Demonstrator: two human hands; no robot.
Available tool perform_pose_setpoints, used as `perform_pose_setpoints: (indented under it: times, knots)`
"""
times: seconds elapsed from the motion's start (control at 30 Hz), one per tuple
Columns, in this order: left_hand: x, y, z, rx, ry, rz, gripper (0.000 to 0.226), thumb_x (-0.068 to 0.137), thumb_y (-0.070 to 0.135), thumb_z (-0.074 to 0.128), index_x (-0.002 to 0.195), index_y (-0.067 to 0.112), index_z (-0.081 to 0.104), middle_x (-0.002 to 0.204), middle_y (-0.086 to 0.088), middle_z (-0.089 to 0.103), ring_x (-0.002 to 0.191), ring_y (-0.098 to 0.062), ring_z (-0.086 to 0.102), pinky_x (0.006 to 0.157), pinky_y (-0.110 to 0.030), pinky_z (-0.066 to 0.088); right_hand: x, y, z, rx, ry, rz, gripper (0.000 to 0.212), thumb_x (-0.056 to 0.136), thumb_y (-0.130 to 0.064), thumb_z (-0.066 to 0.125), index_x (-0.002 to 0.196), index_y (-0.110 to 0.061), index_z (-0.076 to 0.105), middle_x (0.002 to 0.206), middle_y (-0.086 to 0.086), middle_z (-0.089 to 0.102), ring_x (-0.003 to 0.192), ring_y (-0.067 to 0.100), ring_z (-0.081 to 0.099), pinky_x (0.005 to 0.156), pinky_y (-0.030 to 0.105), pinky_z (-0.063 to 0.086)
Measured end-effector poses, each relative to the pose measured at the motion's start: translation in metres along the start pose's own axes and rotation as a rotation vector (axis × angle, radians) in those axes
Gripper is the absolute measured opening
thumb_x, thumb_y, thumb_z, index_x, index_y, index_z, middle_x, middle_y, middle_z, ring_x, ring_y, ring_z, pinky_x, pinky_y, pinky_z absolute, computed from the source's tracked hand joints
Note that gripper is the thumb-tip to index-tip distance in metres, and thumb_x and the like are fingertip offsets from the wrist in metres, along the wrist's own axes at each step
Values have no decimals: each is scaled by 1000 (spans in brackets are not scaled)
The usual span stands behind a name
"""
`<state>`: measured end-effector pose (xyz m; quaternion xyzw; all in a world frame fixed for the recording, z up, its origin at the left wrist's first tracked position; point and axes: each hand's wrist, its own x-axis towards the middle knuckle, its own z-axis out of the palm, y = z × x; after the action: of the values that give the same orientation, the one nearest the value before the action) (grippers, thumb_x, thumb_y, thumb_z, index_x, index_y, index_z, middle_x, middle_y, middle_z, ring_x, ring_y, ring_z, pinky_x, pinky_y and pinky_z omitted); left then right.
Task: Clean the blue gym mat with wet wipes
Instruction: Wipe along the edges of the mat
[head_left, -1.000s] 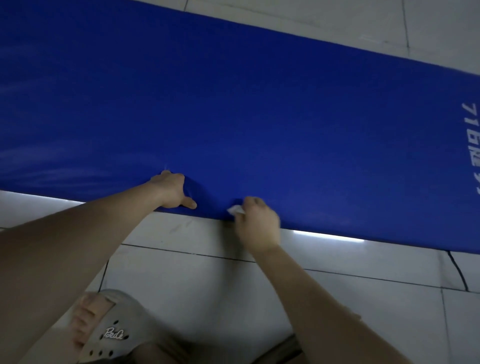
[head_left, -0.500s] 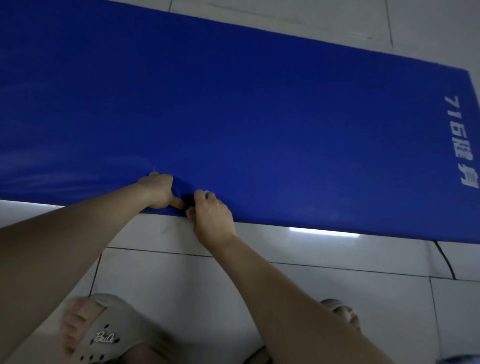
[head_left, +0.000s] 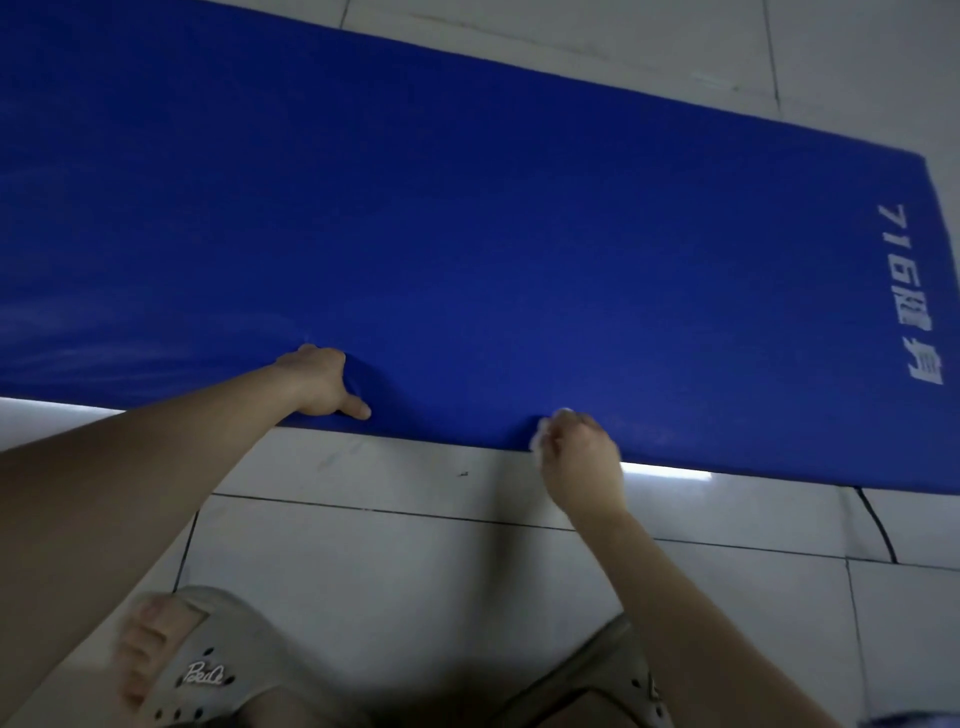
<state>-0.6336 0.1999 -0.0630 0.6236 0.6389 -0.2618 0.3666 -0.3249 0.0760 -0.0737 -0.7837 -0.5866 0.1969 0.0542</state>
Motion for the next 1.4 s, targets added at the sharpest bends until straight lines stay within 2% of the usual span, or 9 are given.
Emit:
perform_pose_setpoints:
  times: [0.2,0.33,0.43,0.6,0.87,1.0,1.13,1.23,1.4]
  knots:
    - [0,2,1,-1,5,-17,67,82,62,73,126,16,51,134,-11,46,117,-27,50,101,-41,49,-2,-21,12,105,105,202,23,102,-23,48,91,-6,58,88,8,58,81,30,60,67,31,33]
    - [1,2,1,32,13,-31,62,81,64,73,112,16,49,129,-12,46,109,-28,53,93,-40,51,-3,-105,42,83,-50,-115,15,96,-9,50,86,-6,61,93,15,61,81,32,60,63,32,35]
    - [3,4,2,30,48,-37,53,81,61,74,89,19,43,120,-11,47,90,-25,53,68,-34,44,-11,-158,62,91,-204,-316,7,93,-6,54,92,-4,61,93,16,59,77,33,60,60,34,36]
    - [2,3,1,37,47,-29,58,78,66,74,89,20,40,111,-6,43,87,-23,51,65,-33,39,-8,-146,63,-59,-149,-409,8,99,-14,52,102,-8,56,98,12,61,76,28,62,56,34,38]
    - [1,3,2,33,29,-5,58,81,64,74,107,21,44,133,-11,44,109,-27,52,88,-35,48,-12,15,6,28,84,157,18,100,-24,51,87,-11,50,88,11,62,82,35,62,62,33,33]
    - [0,3,1,25,27,-15,60,82,62,74,113,19,46,135,-12,44,110,-27,52,92,-37,49,-13,27,0,55,126,295,23,102,-28,47,90,-9,51,89,10,63,81,33,64,63,33,39]
    - [1,3,1,28,29,-20,67,82,63,73,124,16,49,134,-12,44,107,-26,53,91,-37,50,-6,-47,27,123,28,101,21,103,-26,49,101,-8,60,101,10,66,91,29,66,71,33,47]
    - [2,3,1,49,44,-17,62,81,64,73,109,17,46,130,-12,45,102,-27,55,83,-37,49,-9,-119,56,69,-139,-223,17,104,-19,48,105,-9,62,107,11,63,89,28,65,69,35,51]
    - [3,2,3,70,57,-7,60,78,66,74,97,19,43,126,-12,44,100,-28,53,80,-37,47,-7,-136,62,-78,-122,-417,17,102,-24,51,96,-9,59,93,10,64,71,29,63,52,32,35]
